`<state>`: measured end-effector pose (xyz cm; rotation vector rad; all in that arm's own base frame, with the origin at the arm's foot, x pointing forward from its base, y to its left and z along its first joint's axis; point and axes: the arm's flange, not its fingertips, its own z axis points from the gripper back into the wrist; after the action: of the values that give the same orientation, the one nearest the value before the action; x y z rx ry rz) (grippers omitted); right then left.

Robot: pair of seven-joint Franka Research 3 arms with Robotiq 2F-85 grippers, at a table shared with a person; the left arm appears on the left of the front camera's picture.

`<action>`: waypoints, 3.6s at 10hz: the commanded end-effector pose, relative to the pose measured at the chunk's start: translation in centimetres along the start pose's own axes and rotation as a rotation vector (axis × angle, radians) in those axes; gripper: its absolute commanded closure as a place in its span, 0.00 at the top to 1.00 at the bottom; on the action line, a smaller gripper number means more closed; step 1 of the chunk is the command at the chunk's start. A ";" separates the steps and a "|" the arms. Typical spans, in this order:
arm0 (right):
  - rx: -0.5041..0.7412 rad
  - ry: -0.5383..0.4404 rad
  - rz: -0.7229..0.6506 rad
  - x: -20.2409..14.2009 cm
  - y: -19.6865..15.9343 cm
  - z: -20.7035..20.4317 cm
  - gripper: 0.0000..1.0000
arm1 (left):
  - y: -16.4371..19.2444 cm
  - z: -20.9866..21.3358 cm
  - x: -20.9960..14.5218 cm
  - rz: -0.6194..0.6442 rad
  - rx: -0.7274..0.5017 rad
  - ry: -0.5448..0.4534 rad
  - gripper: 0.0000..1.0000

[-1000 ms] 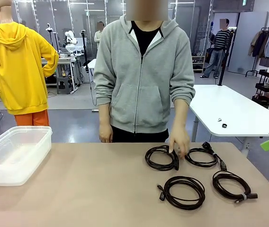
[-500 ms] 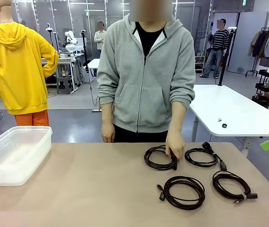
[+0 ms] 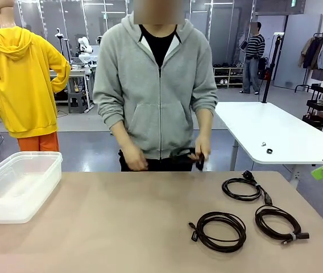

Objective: Organize and store the cables.
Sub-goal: Place the Power Cable into the Organizing box.

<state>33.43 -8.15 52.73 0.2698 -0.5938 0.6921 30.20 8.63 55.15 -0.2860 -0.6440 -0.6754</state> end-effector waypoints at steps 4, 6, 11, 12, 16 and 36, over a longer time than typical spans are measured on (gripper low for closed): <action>-0.038 0.329 -0.284 9.5 -7.5 -8.0 1.00 | 0.1 -0.1 0.1 -0.006 -0.006 -0.010 1.00; -0.112 0.370 -0.337 10.8 -10.1 -13.5 1.00 | 0.1 -0.1 0.1 -0.006 -0.006 -0.010 1.00; -0.121 0.365 -0.370 10.6 -12.1 -17.7 1.00 | 0.1 -0.1 0.1 -0.006 -0.006 -0.010 1.00; -0.121 0.365 -0.370 10.6 -12.1 -17.7 1.00 | 0.1 -0.1 0.1 -0.006 -0.006 -0.010 1.00; -0.197 0.383 -0.460 11.3 -13.9 -20.8 1.00 | 0.1 -0.1 0.1 -0.006 -0.006 -0.010 1.00; -0.244 0.479 -0.641 10.3 -20.5 -35.6 0.00 | 0.1 -0.1 0.1 -0.006 -0.006 -0.010 1.00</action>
<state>68.61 -3.77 29.82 0.0499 -0.1183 0.0831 30.23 8.63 55.12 -0.2862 -0.6430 -0.6745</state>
